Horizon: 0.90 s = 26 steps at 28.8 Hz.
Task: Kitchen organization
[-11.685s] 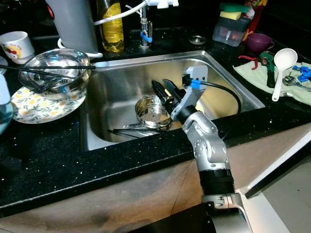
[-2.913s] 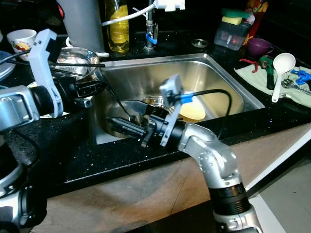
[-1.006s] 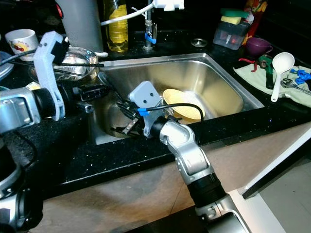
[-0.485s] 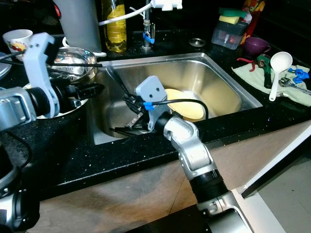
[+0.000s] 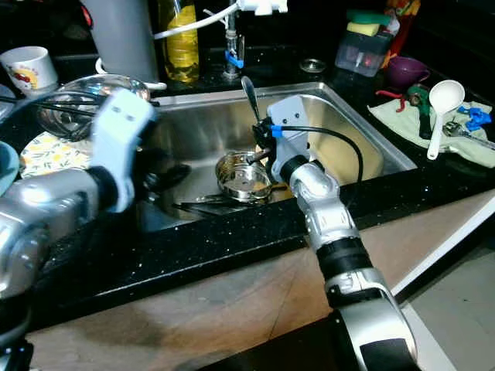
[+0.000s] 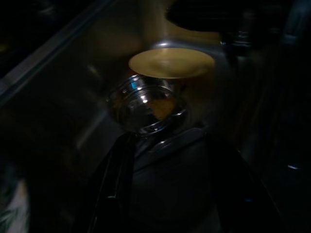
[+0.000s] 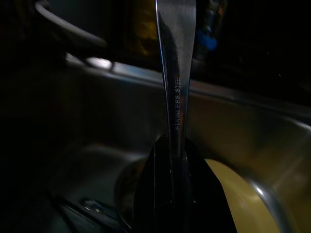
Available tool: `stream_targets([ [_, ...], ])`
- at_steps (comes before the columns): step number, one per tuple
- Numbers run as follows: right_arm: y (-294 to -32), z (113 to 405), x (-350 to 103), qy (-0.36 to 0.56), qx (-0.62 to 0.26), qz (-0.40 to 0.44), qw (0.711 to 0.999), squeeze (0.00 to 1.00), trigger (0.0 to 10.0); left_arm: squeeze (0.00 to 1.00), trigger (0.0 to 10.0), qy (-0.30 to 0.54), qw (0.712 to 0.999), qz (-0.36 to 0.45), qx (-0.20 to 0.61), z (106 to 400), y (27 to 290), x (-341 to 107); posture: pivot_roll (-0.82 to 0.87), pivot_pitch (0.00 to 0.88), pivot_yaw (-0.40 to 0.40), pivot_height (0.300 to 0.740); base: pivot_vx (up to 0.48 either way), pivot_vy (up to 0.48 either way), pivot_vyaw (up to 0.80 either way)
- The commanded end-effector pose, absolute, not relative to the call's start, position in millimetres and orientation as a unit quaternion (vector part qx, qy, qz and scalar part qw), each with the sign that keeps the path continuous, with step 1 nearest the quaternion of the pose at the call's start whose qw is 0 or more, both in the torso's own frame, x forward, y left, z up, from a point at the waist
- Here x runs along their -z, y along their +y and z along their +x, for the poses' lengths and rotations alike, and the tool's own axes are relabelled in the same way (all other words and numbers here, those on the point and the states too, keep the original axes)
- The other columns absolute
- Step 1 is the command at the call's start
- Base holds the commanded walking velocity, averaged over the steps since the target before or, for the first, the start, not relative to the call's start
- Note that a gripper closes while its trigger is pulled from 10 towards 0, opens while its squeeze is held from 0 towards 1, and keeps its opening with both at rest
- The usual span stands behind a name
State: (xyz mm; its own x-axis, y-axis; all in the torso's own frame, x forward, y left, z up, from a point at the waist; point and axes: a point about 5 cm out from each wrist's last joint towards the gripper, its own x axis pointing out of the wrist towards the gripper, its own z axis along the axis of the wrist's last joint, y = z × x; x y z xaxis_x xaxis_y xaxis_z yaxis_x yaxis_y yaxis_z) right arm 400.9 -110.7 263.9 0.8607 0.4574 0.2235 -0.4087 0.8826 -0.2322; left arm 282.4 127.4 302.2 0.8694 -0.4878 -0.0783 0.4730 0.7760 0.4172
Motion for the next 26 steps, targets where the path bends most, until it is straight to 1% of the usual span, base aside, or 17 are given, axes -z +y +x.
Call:
stream_targets([
  [1, -114.1, 403.1, -261.0, -0.132, -0.223, -0.101, 0.961, 0.00, 0.0, 0.00, 10.0, -0.020, 0.934, 0.246, 0.258, 279.4, 125.5, -296.8, 0.02, 0.177, -0.052, 0.740, 0.000, 0.000, 0.00],
  [2, -112.5, 404.3, -255.8, -0.117, -0.232, -0.113, 0.959, 0.00, 0.0, 0.00, 10.0, -0.023, 0.932, 0.265, 0.247, 279.7, 128.3, -291.1, 0.03, 0.182, -0.057, 0.740, 0.000, 0.000, 0.00],
  [3, -112.5, 404.3, -255.8, -0.117, -0.232, -0.113, 0.959, 0.00, 0.0, 0.00, 10.0, -0.023, 0.932, 0.265, 0.247, 279.7, 128.3, -291.1, 0.03, 0.182, -0.057, 0.740, 0.000, 0.000, 0.00],
  [5, -104.6, 404.6, -243.0, -0.086, -0.265, -0.145, 0.949, 0.00, 0.0, 0.00, 10.0, -0.024, 0.946, 0.221, 0.236, 280.5, 136.0, -278.4, 0.03, 0.184, -0.059, 0.740, 0.000, 0.000, 0.00],
  [6, -104.6, 404.6, -243.0, -0.086, -0.265, -0.145, 0.949, 0.00, 0.0, 0.00, 10.0, -0.024, 0.946, 0.221, 0.236, 280.5, 136.0, -278.4, 0.03, 0.184, -0.059, 0.740, 0.000, 0.000, 0.00],
  [7, -100.9, 404.0, -237.3, -0.074, -0.279, -0.157, 0.944, 0.00, 0.0, 0.00, 10.0, -0.017, 0.953, 0.194, 0.230, 280.9, 139.8, -273.6, 0.03, 0.184, -0.059, 0.740, 0.000, 0.000, 0.00],
  [9, -98.1, 404.1, -233.7, -0.069, -0.287, -0.167, 0.941, 0.00, 0.0, 0.00, 10.0, -0.013, 0.958, 0.178, 0.226, 281.2, 142.6, -269.3, 0.03, 0.190, -0.056, 0.740, 0.000, 0.000, 0.00],
  [11, -95.4, 404.0, -230.2, -0.063, -0.295, -0.171, 0.938, 0.00, 0.0, 0.00, 10.0, -0.008, 0.958, 0.185, 0.220, 281.8, 144.5, -266.7, 0.03, 0.193, -0.055, 0.740, 0.000, 0.000, 0.00],
  [13, -89.5, 404.4, -221.3, -0.042, -0.316, -0.190, 0.928, 0.00, 0.0, 0.00, 10.0, -0.008, 0.955, 0.195, 0.222, 282.1, 143.3, -263.9, 0.03, 0.200, -0.058, 0.740, 0.000, 0.000, 0.00],
  [17, -83.8, 405.2, -217.4, -0.021, -0.338, -0.199, 0.919, 0.00, 0.0, 0.00, 10.0, -0.012, 0.956, 0.180, 0.230, 281.6, 139.2, -263.8, 0.03, 0.202, -0.059, 0.740, 0.000, 0.000, 0.00],
  [18, -82.7, 405.3, -216.8, -0.011, -0.346, -0.205, 0.916, 0.00, 1.5, 0.00, 10.0, -0.012, 0.958, 0.173, 0.228, 281.8, 139.3, -264.1, 0.03, 0.202, -0.059, 0.740, 0.000, 0.000, 0.00],
  [20, -82.1, 405.5, -216.3, -0.005, -0.351, -0.210, 0.912, 0.00, 1.5, 0.00, 10.0, -0.014, 0.959, 0.168, 0.227, 281.9, 139.6, -263.7, 0.03, 0.202, -0.059, 0.740, 0.000, 0.000, 0.00],
  [21, -81.6, 406.0, -216.8, 0.001, -0.355, -0.216, 0.910, 0.00, 4.2, 0.00, 10.0, -0.016, 0.960, 0.163, 0.226, 282.1, 140.3, -263.6, 0.04, 0.205, -0.061, 0.740, 0.000, 0.000, 0.00],
  [22, -81.2, 406.4, -217.0, 0.008, -0.359, -0.224, 0.906, 0.00, 9.3, 0.00, 10.0, -0.018, 0.961, 0.163, 0.224, 282.7, 141.4, -263.4, 0.04, 0.206, -0.063, 0.740, 0.000, 0.000, 0.00],
  [23, -81.2, 406.4, -217.0, 0.008, -0.359, -0.224, 0.906, 0.00, 9.3, 0.00, 10.0, -0.018, 0.961, 0.163, 0.224, 282.7, 141.4, -263.4, 0.04, 0.206, -0.063, 0.740, 0.000, 0.000, 0.00],
  [24, -81.1, 406.8, -217.5, 0.012, -0.360, -0.232, 0.904, 0.00, 10.0, 0.00, 10.0, -0.018, 0.961, 0.163, 0.222, 283.1, 142.2, -263.3, 0.04, 0.206, -0.063, 0.740, 0.000, 0.000, 0.00],
  [26, -82.1, 408.0, -218.4, 0.021, -0.358, -0.244, 0.901, 0.00, 10.0, 0.00, 10.0, -0.019, 0.962, 0.163, 0.220, 283.9, 143.7, -263.4, 0.04, 0.207, -0.064, 0.740, 0.000, 0.000, 0.00],
])
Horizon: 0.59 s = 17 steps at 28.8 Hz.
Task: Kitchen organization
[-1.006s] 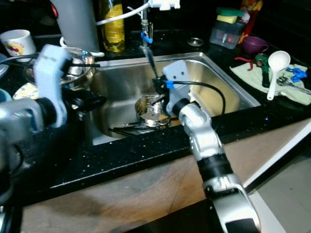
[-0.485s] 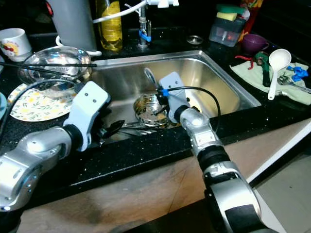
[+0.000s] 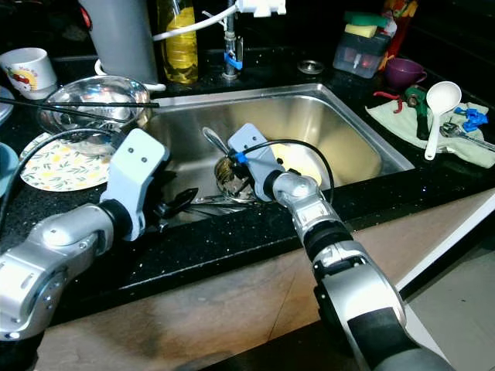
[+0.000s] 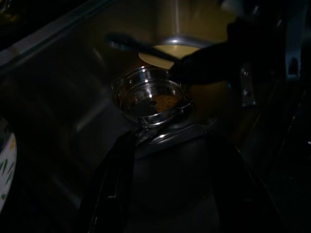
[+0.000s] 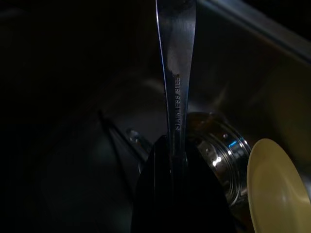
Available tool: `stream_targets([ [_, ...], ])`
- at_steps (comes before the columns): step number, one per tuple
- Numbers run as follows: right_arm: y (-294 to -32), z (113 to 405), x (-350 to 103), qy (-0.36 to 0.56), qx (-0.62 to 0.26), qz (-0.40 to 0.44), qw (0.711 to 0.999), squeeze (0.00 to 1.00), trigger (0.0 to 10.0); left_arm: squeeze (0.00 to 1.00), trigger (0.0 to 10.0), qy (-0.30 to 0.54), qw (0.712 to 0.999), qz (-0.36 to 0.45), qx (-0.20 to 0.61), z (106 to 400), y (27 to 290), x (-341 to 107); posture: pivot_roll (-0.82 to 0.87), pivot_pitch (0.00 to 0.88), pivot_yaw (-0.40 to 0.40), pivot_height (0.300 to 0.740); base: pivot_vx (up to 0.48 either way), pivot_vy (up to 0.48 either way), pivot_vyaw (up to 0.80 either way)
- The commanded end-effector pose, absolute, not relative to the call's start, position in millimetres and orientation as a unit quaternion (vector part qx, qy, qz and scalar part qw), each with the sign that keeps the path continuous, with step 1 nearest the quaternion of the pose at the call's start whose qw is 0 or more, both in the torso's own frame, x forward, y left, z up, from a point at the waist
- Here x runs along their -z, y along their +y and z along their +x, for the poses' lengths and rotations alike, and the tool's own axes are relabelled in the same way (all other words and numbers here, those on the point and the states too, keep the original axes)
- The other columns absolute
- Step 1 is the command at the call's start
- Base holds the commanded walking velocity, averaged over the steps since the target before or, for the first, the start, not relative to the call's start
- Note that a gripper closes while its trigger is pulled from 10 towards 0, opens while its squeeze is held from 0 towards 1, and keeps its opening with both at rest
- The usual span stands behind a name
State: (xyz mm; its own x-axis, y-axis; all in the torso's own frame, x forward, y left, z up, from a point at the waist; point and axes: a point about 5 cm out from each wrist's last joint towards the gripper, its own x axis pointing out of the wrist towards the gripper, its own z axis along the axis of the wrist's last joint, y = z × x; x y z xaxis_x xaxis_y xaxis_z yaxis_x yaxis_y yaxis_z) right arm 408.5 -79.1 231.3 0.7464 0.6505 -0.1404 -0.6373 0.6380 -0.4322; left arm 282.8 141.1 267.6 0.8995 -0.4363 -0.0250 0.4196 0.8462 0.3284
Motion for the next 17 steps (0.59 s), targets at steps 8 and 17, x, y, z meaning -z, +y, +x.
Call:
stream_targets([
  [8, -87.3, 410.9, -220.3, 0.035, -0.344, -0.262, 0.901, 0.00, 10.0, 0.00, 10.0, -0.018, 0.962, 0.162, 0.217, 285.1, 145.3, -263.4, 0.03, 0.208, -0.061, 0.740, 0.000, 0.000, 0.00],
  [17, -94.9, 415.8, -232.1, 0.021, -0.304, -0.252, 0.918, 0.00, 10.0, 0.00, 10.0, -0.023, 0.963, 0.166, 0.209, 286.9, 149.1, -264.5, 0.03, 0.209, -0.058, 0.740, 0.000, 0.000, 0.00],
])
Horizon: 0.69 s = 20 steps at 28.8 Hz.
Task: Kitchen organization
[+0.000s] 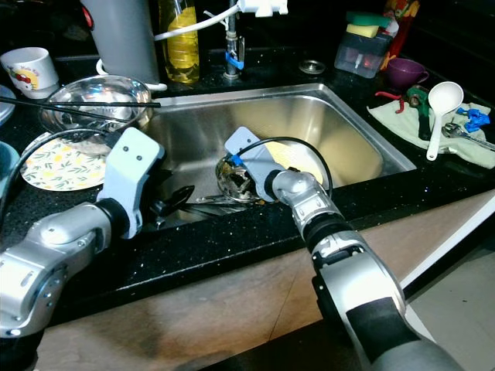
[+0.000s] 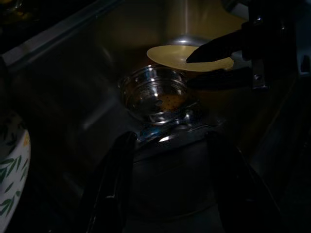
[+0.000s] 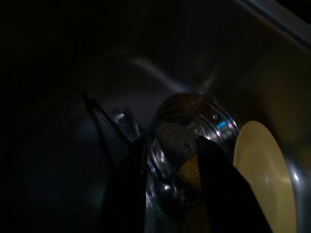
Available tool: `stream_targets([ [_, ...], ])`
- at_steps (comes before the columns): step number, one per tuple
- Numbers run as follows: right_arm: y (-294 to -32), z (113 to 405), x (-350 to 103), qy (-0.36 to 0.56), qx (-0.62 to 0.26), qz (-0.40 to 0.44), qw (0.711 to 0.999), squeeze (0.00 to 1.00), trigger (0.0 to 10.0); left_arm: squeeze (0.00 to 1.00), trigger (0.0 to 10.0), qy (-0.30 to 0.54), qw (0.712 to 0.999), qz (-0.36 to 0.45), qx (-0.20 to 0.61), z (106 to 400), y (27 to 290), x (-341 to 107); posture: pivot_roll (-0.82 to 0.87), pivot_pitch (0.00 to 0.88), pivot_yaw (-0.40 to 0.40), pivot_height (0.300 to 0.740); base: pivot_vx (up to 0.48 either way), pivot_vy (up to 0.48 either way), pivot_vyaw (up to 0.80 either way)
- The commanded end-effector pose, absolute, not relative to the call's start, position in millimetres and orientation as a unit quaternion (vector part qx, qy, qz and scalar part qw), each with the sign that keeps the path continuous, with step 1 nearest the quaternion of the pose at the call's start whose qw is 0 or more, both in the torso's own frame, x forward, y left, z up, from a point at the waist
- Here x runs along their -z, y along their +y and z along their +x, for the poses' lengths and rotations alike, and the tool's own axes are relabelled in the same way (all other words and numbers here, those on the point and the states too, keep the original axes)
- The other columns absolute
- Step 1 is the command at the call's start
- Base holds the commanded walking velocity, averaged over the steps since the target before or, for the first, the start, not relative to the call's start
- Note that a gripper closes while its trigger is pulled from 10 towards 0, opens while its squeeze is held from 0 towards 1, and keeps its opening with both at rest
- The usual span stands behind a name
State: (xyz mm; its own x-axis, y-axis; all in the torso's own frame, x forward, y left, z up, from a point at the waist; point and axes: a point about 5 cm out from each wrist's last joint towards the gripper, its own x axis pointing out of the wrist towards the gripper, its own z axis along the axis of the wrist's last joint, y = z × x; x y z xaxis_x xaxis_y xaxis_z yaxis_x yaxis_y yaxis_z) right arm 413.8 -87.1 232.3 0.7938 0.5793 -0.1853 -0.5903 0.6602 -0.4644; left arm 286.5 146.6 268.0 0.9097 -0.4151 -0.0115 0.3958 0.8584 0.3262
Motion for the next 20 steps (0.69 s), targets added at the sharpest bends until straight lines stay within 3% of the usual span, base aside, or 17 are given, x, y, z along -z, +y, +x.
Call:
stream_targets([
  [1, -94.9, 415.8, -232.1, 0.021, -0.304, -0.252, 0.918, 0.00, 10.0, 0.00, 10.0, -0.023, 0.963, 0.166, 0.209, 286.9, 149.1, -264.5, 0.03, 0.209, -0.058, 0.740, 0.000, 0.000, 0.00],
  [8, -103.2, 420.3, -257.9, -0.032, -0.265, -0.157, 0.951, 0.00, 10.0, 0.00, 10.0, -0.033, 0.959, 0.177, 0.217, 286.1, 164.6, -276.2, 0.03, 0.206, -0.062, 0.740, 0.000, 0.000, 0.00],
  [13, -104.0, 419.4, -269.2, -0.062, -0.277, -0.091, 0.955, 0.00, 10.0, 0.00, 10.0, -0.020, 0.931, 0.215, 0.295, 272.9, 175.5, -284.3, 0.03, 0.203, -0.059, 0.740, 0.000, 0.000, 0.00],
  [15, -102.8, 418.3, -270.0, -0.068, -0.286, -0.076, 0.953, 0.00, 10.0, 0.00, 10.0, -0.013, 0.924, 0.233, 0.302, 269.3, 186.4, -287.1, 0.03, 0.203, -0.059, 0.740, 0.000, 0.000, 0.00],
  [17, -97.6, 413.4, -266.1, -0.083, -0.311, -0.045, 0.946, 0.00, 10.0, 0.00, 10.0, -0.022, 0.929, 0.280, 0.241, 269.1, 227.7, -305.6, 0.03, 0.196, -0.060, 0.740, 0.000, 0.000, 0.00],
  [20, -94.4, 409.6, -261.8, -0.087, -0.325, -0.039, 0.941, 0.00, 10.0, 0.00, 10.0, -0.015, 0.929, 0.290, 0.228, 267.3, 240.8, -308.7, 0.03, 0.196, -0.060, 0.740, 0.000, 0.000, 0.00],
])
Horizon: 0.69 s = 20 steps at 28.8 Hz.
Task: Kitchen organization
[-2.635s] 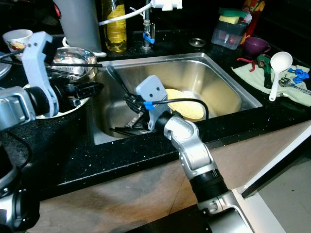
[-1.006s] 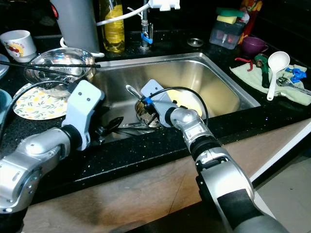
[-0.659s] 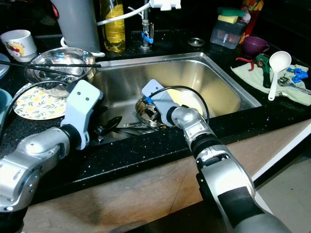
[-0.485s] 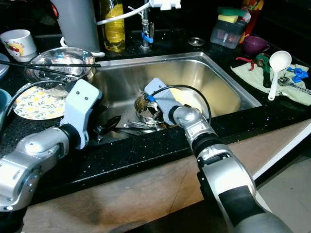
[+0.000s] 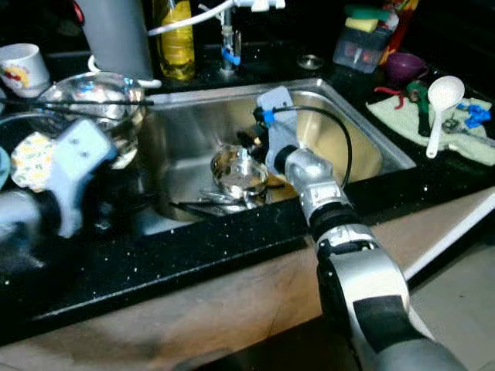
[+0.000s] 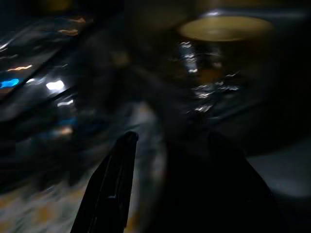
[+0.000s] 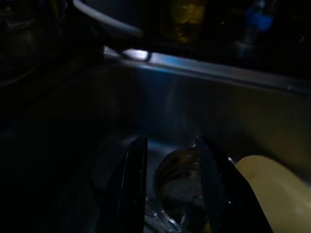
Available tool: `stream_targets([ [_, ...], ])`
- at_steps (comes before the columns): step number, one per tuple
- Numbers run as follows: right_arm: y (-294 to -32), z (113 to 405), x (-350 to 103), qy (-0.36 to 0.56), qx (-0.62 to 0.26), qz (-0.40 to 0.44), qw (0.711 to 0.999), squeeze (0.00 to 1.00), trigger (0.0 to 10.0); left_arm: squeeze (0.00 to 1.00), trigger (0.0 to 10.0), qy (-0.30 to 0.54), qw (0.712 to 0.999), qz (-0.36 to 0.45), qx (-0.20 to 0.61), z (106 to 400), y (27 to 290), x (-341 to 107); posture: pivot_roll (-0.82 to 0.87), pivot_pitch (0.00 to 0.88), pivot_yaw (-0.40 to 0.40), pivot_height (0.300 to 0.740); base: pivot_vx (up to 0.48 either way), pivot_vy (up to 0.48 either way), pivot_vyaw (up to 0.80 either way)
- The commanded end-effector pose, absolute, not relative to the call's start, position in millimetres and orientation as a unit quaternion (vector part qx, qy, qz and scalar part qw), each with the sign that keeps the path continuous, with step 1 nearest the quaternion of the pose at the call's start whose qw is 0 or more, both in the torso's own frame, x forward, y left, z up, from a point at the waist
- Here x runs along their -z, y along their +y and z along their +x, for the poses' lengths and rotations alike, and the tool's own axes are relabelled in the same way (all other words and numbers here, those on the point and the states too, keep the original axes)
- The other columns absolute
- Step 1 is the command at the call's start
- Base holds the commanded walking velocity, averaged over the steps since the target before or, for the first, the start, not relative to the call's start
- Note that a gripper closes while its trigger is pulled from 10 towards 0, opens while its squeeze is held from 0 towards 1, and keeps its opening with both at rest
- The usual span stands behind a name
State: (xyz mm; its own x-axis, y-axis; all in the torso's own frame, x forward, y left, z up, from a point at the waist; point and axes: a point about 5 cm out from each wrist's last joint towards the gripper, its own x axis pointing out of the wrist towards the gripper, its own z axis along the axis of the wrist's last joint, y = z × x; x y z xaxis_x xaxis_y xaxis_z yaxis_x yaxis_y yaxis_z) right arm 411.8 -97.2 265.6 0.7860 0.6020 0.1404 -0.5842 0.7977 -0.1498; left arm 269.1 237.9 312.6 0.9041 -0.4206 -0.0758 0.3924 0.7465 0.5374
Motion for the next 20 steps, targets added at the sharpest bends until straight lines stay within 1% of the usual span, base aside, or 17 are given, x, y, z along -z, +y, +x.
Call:
stream_targets([
  [1, -94.4, 409.6, -261.8, -0.087, -0.325, -0.039, 0.941, 0.00, 10.0, 0.00, 10.0, -0.015, 0.929, 0.290, 0.228, 267.3, 240.8, -308.7, 0.03, 0.196, -0.060, 0.740, 0.000, 0.000, 0.00],
  [7, -94.5, 401.4, -253.8, -0.093, -0.338, -0.034, 0.936, 0.00, 10.0, 0.00, 10.0, -0.007, 0.920, 0.293, 0.258, 252.1, 257.9, -305.5, 0.03, 0.184, -0.059, 0.740, 0.000, 0.000, 0.00],
  [11, -96.4, 395.8, -248.6, -0.091, -0.341, -0.027, 0.935, 0.00, 10.0, 0.00, 10.0, -0.015, 0.920, 0.298, 0.254, 243.9, 270.2, -299.3, 0.03, 0.179, -0.058, 0.740, 0.000, 0.000, 0.00],
  [12, -97.1, 392.8, -246.1, -0.090, -0.341, -0.023, 0.936, 0.00, 10.0, 0.00, 10.0, -0.047, 0.923, 0.317, 0.214, 243.0, 278.0, -298.1, 0.03, 0.178, -0.058, 0.740, 0.000, 0.000, 0.00],
  [13, -97.1, 392.8, -246.1, -0.090, -0.341, -0.023, 0.936, 0.00, 10.0, 0.00, 10.0, -0.047, 0.923, 0.317, 0.214, 243.0, 278.0, -298.1, 0.03, 0.178, -0.058, 0.740, 0.000, 0.000, 0.00],
  [14, -97.4, 391.2, -244.8, -0.089, -0.340, -0.021, 0.936, 0.00, 10.0, 0.00, 10.0, -0.065, 0.925, 0.327, 0.183, 243.2, 283.3, -297.6, 0.03, 0.176, -0.058, 0.740, 0.000, 0.000, 0.00],
  [16, -97.9, 387.9, -242.6, -0.087, -0.340, -0.018, 0.936, 0.00, 10.0, 0.00, 10.0, -0.085, 0.920, 0.360, 0.130, 243.7, 292.1, -295.5, 0.03, 0.175, -0.061, 0.740, 0.000, 0.000, 0.00],
  [17, -97.6, 386.7, -241.3, -0.085, -0.341, -0.016, 0.936, 0.00, 10.0, 0.00, 10.0, -0.075, 0.919, 0.371, 0.107, 243.9, 296.6, -291.2, 0.03, 0.175, -0.062, 0.740, 0.000, 0.000, 0.00],
  [19, -97.5, 385.3, -240.5, -0.084, -0.341, -0.015, 0.936, 0.00, 10.0, 0.00, 10.0, -0.067, 0.919, 0.378, 0.094, 243.6, 299.7, -288.1, 0.03, 0.175, -0.062, 0.740, 0.000, 0.000, 0.00],
  [20, -97.2, 384.1, -239.9, -0.082, -0.342, -0.014, 0.936, 0.00, 10.0, 0.00, 10.0, -0.064, 0.913, 0.396, 0.073, 243.2, 302.2, -285.8, 0.03, 0.177, -0.064, 0.740, 0.000, 0.000, 0.00],
])
